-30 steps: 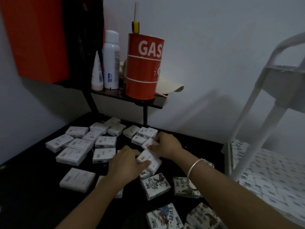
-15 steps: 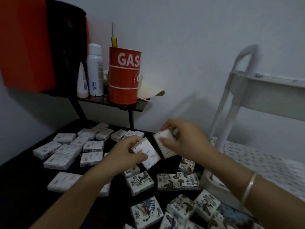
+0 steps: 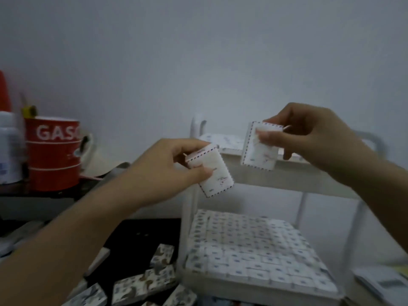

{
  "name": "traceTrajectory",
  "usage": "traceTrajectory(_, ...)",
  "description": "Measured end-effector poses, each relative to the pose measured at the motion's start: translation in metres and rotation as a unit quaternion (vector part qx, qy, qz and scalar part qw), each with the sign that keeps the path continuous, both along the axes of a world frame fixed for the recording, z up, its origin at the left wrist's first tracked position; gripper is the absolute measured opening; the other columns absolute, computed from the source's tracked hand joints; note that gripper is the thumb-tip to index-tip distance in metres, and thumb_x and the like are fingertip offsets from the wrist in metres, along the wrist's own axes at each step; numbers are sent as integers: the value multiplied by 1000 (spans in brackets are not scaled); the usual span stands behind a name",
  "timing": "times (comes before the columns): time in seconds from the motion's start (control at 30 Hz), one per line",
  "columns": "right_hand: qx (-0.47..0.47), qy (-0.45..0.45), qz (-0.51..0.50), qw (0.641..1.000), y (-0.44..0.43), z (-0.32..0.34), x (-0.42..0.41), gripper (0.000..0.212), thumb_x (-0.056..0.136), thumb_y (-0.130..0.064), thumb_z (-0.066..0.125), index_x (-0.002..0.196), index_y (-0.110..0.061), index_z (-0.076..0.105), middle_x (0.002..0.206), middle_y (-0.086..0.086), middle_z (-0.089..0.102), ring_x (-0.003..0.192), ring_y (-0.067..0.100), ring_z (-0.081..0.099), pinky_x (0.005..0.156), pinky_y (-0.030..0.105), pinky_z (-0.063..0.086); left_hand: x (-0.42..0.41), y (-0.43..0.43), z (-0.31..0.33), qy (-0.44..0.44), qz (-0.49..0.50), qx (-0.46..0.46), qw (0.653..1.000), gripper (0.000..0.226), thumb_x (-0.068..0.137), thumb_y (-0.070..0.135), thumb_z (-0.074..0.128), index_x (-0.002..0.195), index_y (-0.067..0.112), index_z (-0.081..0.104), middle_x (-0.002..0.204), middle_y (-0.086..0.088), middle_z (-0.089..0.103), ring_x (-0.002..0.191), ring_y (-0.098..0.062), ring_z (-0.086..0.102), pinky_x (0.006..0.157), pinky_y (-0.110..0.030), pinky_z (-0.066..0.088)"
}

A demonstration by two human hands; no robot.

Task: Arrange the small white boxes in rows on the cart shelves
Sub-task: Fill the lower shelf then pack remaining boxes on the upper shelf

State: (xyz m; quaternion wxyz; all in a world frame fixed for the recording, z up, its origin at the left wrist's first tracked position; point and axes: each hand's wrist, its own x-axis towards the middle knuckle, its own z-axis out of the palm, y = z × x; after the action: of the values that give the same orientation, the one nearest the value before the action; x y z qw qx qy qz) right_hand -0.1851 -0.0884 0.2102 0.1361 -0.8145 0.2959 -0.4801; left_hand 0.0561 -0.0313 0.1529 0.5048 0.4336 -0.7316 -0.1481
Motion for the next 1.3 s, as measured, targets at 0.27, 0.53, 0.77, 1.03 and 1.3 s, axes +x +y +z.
traceTrajectory(0.27, -10, -91, -172, 981, -93, 33, -80, 19, 80, -31, 76, 87, -21, 62, 94, 5, 66, 81, 22, 71, 66, 38, 61, -60, -65, 62, 28, 13, -47, 998, 28, 80, 22, 76, 104, 33, 65, 87, 4, 72, 78, -14, 68, 65, -35, 58)
traceTrajectory(0.53, 27, 59, -218, 974, -153, 8, -75, 20, 79, -35, 77, 91, -33, 62, 98, -6, 65, 86, 19, 66, 81, 45, 56, -98, -150, 84, -11, 58, -49, 997, 28, 83, 7, 66, 99, 30, 60, 99, 0, 67, 92, -21, 67, 73, -41, 60)
traceTrajectory(0.77, 158, 131, -140, 969, -155, 0, -74, 11, 88, -21, 66, 93, -30, 70, 93, 0, 71, 70, 9, 60, 53, 9, 47, -127, -204, 99, -143, 96, -63, 983, 28, 83, 14, 65, 107, 26, 56, 109, 2, 64, 97, -17, 61, 81, -34, 55)
traceTrajectory(1.03, 298, 94, -169, 935, -158, -1, -76, 21, 96, -12, 49, 94, -22, 67, 99, -1, 63, 83, 11, 58, 46, 14, 43, -153, -232, 101, -302, 75, 2, 950, 36, 82, 21, 73, 116, 23, 61, 118, 2, 61, 104, -14, 56, 86, -29, 47)
traceTrajectory(1.3, 287, 85, -170, 939, -156, -1, -78, 19, 93, -16, 56, 85, -25, 71, 91, -2, 67, 69, 10, 59, 43, 11, 43, -151, -238, 85, -358, 23, 122, 925, 31, 89, 20, 63, 120, 24, 68, 116, 7, 67, 109, -12, 58, 102, -29, 43)
